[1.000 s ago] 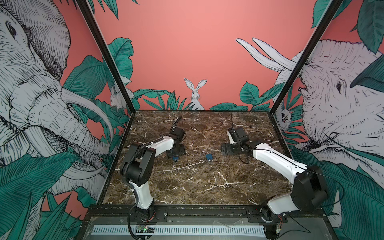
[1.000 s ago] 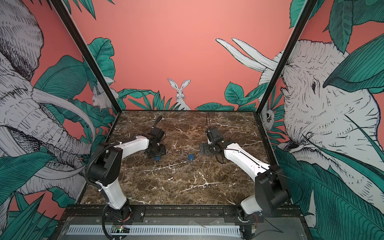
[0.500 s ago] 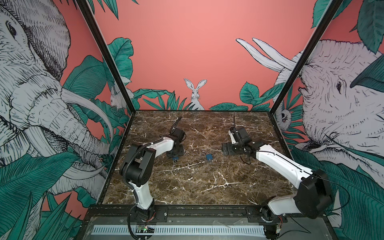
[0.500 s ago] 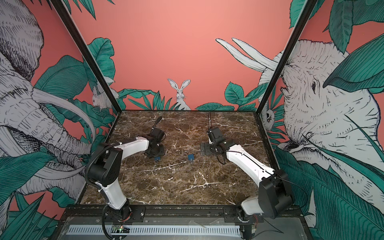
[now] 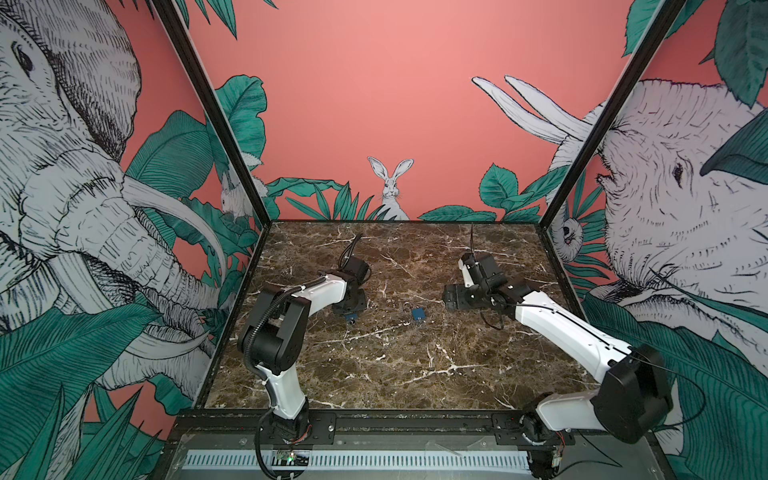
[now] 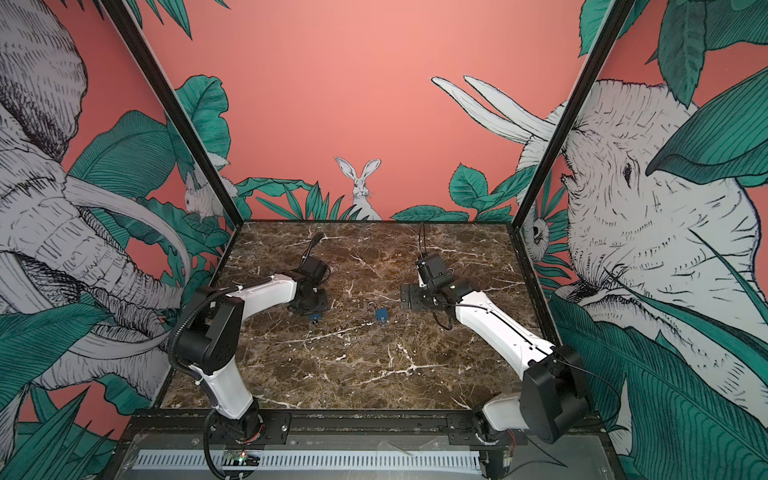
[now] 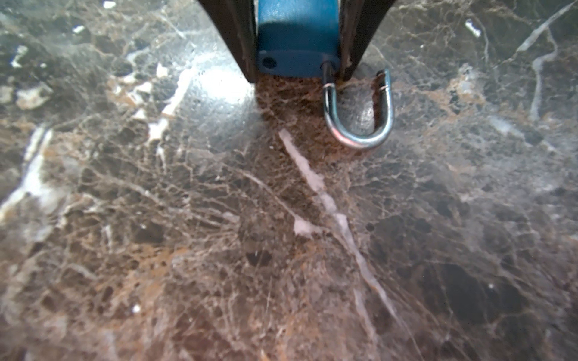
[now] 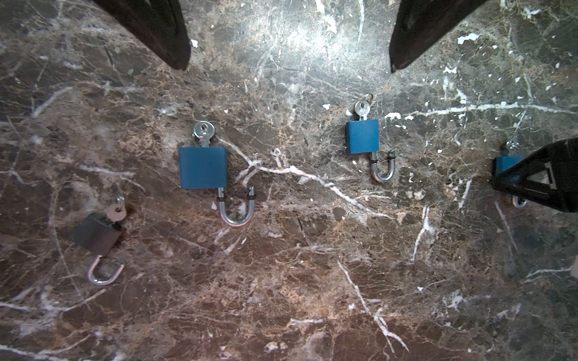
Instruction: Lock with the key
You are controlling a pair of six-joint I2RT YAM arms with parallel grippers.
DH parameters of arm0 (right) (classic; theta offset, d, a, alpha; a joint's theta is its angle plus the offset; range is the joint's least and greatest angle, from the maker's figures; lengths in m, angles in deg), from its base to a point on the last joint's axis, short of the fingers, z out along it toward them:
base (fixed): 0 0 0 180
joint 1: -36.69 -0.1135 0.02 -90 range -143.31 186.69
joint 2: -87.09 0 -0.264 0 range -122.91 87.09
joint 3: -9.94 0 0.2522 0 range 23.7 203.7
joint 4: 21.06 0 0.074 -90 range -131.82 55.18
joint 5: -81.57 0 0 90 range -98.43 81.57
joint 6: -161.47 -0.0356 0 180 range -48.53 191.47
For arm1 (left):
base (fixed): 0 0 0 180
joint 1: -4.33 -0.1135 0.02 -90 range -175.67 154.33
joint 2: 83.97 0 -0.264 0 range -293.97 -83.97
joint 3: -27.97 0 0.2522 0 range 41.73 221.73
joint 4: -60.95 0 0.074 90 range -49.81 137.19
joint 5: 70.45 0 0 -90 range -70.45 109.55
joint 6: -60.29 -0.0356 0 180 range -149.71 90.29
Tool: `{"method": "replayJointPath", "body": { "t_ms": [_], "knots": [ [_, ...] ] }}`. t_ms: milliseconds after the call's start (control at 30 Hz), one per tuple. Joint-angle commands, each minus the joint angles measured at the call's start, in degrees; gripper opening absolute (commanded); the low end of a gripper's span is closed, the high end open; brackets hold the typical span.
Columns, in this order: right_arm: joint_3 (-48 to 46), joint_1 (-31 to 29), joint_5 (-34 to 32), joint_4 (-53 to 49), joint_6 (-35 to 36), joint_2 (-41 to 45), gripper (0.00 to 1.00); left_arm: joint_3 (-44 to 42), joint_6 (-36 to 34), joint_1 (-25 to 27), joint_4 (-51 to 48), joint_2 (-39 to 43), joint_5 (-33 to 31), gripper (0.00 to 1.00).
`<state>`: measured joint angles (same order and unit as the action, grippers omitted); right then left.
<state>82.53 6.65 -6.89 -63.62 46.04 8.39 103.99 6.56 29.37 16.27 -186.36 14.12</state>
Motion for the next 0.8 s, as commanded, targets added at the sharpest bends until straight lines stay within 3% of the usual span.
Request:
{"method": "replayJointPath", "body": {
  "t_ms": [0,267,533,600,767],
  "knots": [
    [-2.56,-0.42,6.02,5.50,-2.97,1.01,0.99,0.81,1.77,0.36,-1.58,1.23,5.36,0.30],
    [-12.33,-0.59,17.90,29.58,-13.16,2.21,0.93,4.62,4.98,0.34,-2.24,9.02,10.26,0.29],
    [-20.37,-3.85,12.67,51.42,-18.18,2.38,0.89,4.58,14.15,0.45,3.09,14.53,13.35,0.28],
    [-20.81,-5.94,11.32,56.75,-17.18,1.23,0.81,4.19,16.77,0.52,5.04,15.38,13.97,0.28],
    [-17.04,-11.66,7.94,62.67,-15.07,-4.01,0.79,-0.80,25.90,0.54,12.29,19.80,12.70,0.27]
  ]
}}
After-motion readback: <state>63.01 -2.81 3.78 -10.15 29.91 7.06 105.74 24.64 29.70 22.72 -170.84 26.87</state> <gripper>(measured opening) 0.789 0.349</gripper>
